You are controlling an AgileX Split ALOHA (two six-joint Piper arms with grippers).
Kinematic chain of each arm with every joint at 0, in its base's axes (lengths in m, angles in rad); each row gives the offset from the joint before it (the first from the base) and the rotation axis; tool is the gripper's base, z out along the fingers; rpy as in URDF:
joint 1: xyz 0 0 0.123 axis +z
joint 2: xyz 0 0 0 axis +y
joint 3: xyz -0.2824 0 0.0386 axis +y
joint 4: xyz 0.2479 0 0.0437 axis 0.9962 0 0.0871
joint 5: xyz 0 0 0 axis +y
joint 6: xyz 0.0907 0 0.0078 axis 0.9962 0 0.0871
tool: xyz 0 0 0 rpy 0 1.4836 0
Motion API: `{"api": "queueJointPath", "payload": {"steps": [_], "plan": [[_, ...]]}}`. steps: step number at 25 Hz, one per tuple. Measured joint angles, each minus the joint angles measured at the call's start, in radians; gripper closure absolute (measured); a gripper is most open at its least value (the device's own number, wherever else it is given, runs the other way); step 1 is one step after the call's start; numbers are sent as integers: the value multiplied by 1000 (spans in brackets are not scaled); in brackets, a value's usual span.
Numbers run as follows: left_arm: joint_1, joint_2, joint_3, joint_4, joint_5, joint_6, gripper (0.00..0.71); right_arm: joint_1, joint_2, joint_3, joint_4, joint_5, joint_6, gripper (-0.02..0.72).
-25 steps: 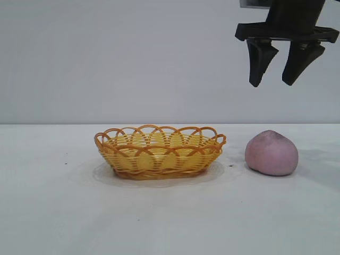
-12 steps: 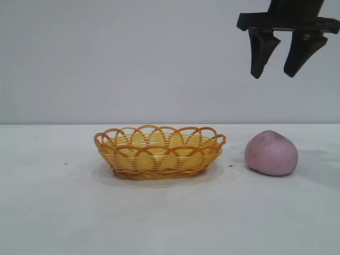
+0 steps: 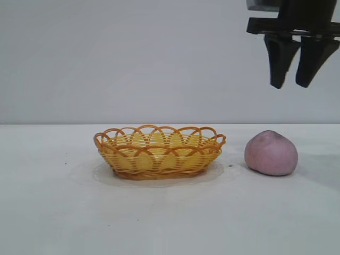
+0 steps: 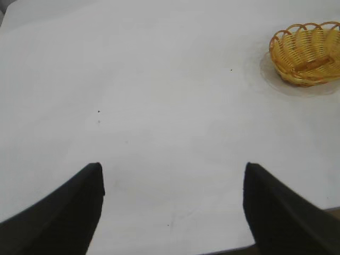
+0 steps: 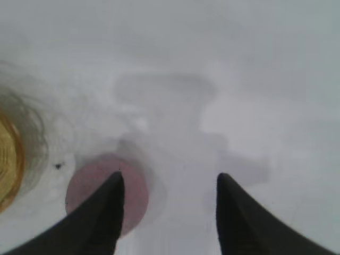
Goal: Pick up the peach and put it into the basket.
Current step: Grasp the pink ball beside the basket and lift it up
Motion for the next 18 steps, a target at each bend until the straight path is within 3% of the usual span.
{"api": "queueJointPath", "payload": {"steps": [2,12,18], "plan": [[0,0,0,0,-2,0,196,15,0,0,6,14,0,394],[0,0,0,0,-2,0,196,84,68,-2,21,66,0,379],[0,0,0,0,-2,0,196,84,144,-2,34,28,0,379]]}}
